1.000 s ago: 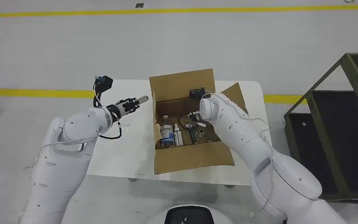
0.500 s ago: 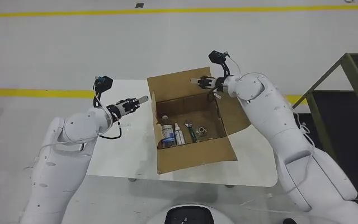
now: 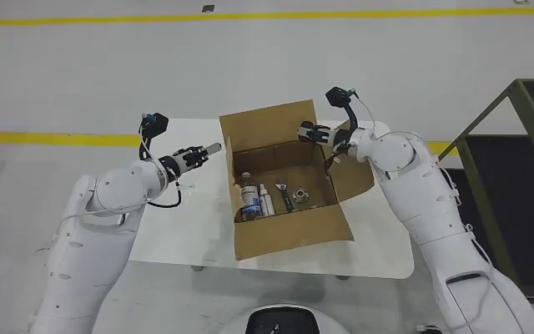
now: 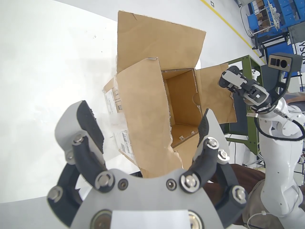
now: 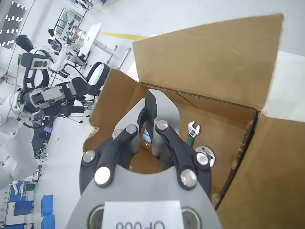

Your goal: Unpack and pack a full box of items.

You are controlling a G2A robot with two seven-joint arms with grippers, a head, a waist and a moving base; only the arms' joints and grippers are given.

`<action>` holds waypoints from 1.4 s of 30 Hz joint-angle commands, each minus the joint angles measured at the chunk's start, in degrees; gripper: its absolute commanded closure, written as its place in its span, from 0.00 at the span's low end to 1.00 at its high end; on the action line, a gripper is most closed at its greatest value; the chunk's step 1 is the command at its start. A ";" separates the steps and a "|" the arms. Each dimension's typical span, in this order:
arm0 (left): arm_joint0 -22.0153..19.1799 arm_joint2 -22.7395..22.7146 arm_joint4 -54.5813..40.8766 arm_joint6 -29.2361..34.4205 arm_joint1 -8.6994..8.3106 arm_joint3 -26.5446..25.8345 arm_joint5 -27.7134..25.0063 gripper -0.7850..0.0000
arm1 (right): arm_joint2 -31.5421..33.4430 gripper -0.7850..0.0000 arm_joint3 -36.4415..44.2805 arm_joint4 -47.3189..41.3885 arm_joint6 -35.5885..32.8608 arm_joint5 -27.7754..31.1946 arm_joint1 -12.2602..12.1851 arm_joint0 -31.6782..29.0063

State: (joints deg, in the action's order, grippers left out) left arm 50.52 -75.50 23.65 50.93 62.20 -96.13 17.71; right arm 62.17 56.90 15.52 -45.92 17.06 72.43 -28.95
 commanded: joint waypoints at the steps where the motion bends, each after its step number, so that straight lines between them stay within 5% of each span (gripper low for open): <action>1: 0.00 0.00 0.00 0.00 0.00 0.00 0.00 0.00 | 0.01 1.00 0.10 0.00 0.00 0.00 0.00 -0.06; 6: 0.00 0.00 0.00 0.00 0.00 0.00 0.00 0.00 | 1.49 1.00 3.02 2.31 9.00 -0.57 -0.28 -2.50; 13: 0.00 0.00 0.00 0.00 0.00 0.00 0.00 0.00 | 15.41 1.00 11.95 7.44 26.58 -0.63 -3.44 -11.25; 22: 0.00 0.00 0.00 0.00 0.00 0.00 0.00 0.00 | 30.09 1.00 16.91 16.79 29.01 -7.99 -6.80 -25.71; 28: 0.00 0.00 0.00 0.00 0.00 0.00 0.00 0.00 | 24.09 1.00 13.52 8.46 26.09 -4.48 -5.41 -28.64; 35: 0.00 0.00 0.00 0.00 0.00 0.00 0.00 0.00 | 14.97 1.00 10.39 1.38 23.88 2.85 -3.25 -23.53; 42: 0.00 0.00 0.00 0.00 0.00 0.00 0.00 0.00 | 8.65 1.00 7.68 -0.82 12.74 9.28 -2.34 -18.75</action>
State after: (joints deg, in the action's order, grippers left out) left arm 50.52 -75.50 23.65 50.93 62.19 -96.13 17.71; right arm 71.75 65.15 14.67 -30.56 25.93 70.01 -48.43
